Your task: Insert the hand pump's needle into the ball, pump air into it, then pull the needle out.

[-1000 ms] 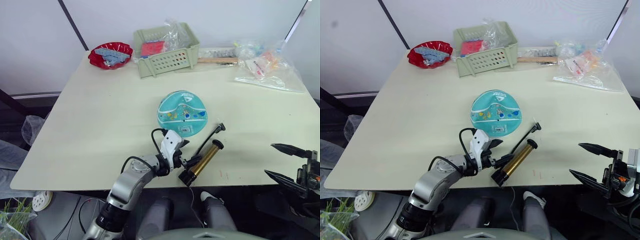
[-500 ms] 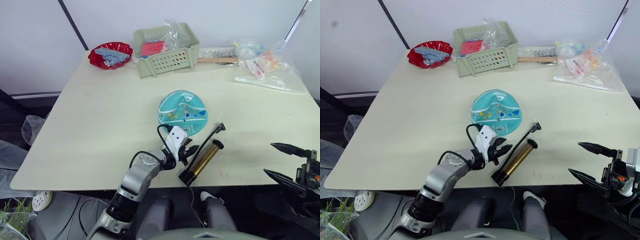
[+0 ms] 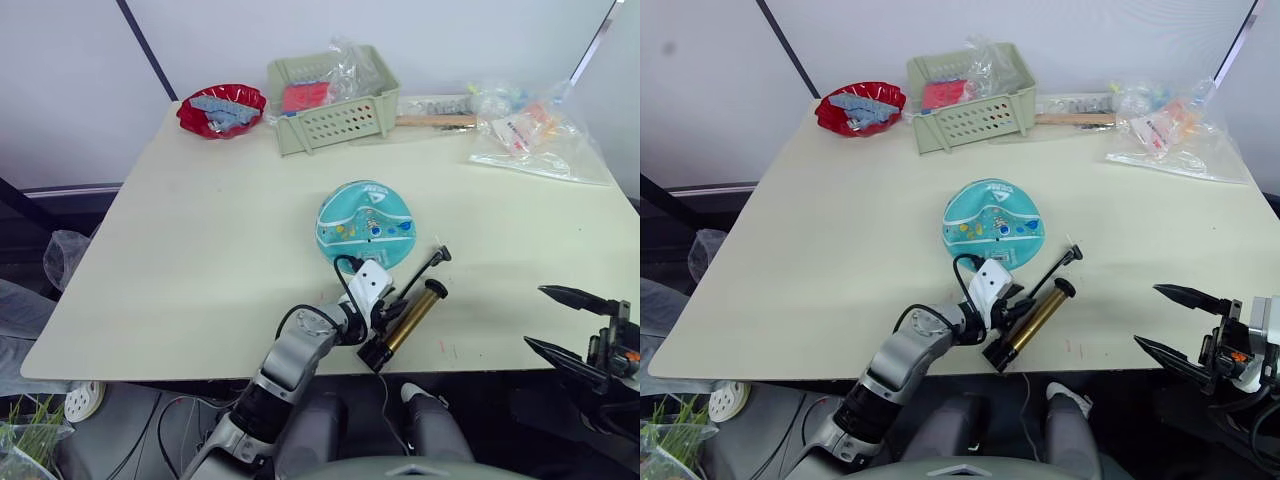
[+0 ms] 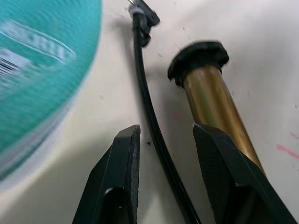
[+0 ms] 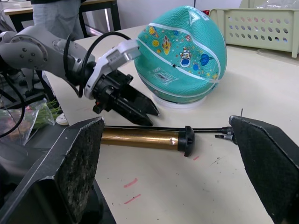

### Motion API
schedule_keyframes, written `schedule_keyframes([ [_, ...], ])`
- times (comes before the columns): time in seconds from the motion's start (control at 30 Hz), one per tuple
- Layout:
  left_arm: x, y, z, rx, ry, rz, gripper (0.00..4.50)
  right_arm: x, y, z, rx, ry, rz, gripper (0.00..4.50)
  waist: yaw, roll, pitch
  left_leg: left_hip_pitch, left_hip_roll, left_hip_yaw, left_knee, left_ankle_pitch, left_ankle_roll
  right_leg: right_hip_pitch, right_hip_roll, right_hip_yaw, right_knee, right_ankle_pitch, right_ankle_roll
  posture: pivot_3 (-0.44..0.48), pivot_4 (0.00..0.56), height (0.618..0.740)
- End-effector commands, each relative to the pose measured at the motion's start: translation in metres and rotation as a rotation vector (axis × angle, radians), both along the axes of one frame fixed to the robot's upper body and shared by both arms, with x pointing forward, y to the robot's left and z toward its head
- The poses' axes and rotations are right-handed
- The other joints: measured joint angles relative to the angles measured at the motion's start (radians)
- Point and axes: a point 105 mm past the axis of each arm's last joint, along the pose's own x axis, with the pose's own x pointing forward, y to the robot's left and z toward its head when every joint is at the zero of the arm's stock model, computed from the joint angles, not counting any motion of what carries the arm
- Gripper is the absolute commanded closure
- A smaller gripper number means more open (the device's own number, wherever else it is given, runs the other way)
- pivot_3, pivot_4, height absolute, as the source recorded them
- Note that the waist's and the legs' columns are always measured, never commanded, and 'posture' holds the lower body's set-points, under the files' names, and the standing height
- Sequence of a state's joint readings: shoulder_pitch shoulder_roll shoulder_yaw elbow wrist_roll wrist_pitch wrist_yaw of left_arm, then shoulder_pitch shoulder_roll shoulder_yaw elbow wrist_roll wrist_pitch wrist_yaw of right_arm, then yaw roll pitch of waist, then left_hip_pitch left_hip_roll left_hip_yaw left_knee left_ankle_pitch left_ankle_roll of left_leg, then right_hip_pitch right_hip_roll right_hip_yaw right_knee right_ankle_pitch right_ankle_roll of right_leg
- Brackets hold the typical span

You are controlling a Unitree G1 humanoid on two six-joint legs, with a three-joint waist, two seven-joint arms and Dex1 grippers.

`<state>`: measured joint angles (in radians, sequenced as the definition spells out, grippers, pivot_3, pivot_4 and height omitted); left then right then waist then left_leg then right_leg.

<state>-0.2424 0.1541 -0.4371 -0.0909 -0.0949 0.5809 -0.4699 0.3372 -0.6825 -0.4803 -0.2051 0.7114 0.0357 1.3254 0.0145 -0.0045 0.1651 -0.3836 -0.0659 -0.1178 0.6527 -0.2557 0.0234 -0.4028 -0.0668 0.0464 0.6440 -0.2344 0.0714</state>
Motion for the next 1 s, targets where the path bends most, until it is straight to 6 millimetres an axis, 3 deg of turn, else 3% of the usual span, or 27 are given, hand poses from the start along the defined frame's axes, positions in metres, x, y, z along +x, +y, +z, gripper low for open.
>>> schedule_keyframes([
  [0.03, 0.003, -0.006, 0.006, 0.014, -0.053, -0.006, 2.58, -0.002, 0.001, 0.008, -0.012, -0.042, 0.012, 0.0, 0.0, 0.0, 0.0, 0.0, 0.0, 0.0, 0.0, 0.0, 0.0, 0.0, 0.0, 0.0, 0.0, 0.0, 0.0, 0.0, 0.15, 0.74],
  [0.23, 0.003, -0.008, 0.001, 0.032, -0.055, 0.0, 2.58, -0.002, 0.001, 0.009, -0.015, -0.04, 0.011, 0.0, 0.0, 0.0, 0.0, 0.0, 0.0, 0.0, 0.0, 0.0, 0.0, 0.0, 0.0, 0.0, 0.0, 0.0, 0.0, 0.0, 0.15, 0.74],
  [0.43, 0.0, -0.011, -0.018, 0.096, 0.011, -0.009, 2.58, -0.001, 0.001, 0.007, -0.012, -0.041, 0.014, 0.0, 0.0, 0.0, 0.0, 0.0, 0.0, 0.0, 0.0, 0.0, 0.0, 0.0, 0.0, 0.0, 0.0, 0.0, 0.0, 0.0, 0.15, 0.74],
  [0.83, -0.004, -0.008, -0.026, 0.121, 0.067, -0.014, 2.58, -0.001, 0.0, 0.007, -0.01, -0.041, 0.017, 0.0, 0.0, 0.001, -0.001, 0.004, 0.0, -0.001, 0.0, 0.0, 0.0, 0.005, 0.0, -0.001, 0.0, 0.0, 0.001, 0.0, 0.15, 0.74],
  [0.87, -0.005, -0.008, -0.024, 0.114, 0.062, -0.017, 3.02, -0.001, 0.001, 0.006, -0.008, -0.04, 0.016, 0.0, 0.0, 0.001, -0.001, 0.004, 0.0, -0.001, 0.0, 0.0, 0.0, 0.005, 0.0, -0.001, 0.0, 0.0, 0.001, 0.0, 0.15, 0.74],
  [0.93, -0.006, -0.008, -0.022, 0.109, 0.056, -0.024, 3.29, -0.001, 0.001, 0.006, -0.006, -0.039, 0.016, 0.0, 0.0, 0.001, -0.001, 0.004, 0.0, -0.001, 0.0, 0.0, 0.0, 0.005, 0.0, -0.001, 0.0, 0.0, 0.001, 0.0, 0.15, 0.74],
  [1.0, -0.01, -0.009, -0.018, 0.082, 0.054, -0.05, 4.16, -0.001, 0.001, 0.005, -0.003, -0.039, 0.014, 0.0, 0.0, 0.001, -0.001, 0.004, 0.0, -0.002, 0.0, 0.0, 0.0, 0.005, 0.0, -0.001, 0.0, 0.0, 0.001, 0.0, 0.15, 0.74],
])
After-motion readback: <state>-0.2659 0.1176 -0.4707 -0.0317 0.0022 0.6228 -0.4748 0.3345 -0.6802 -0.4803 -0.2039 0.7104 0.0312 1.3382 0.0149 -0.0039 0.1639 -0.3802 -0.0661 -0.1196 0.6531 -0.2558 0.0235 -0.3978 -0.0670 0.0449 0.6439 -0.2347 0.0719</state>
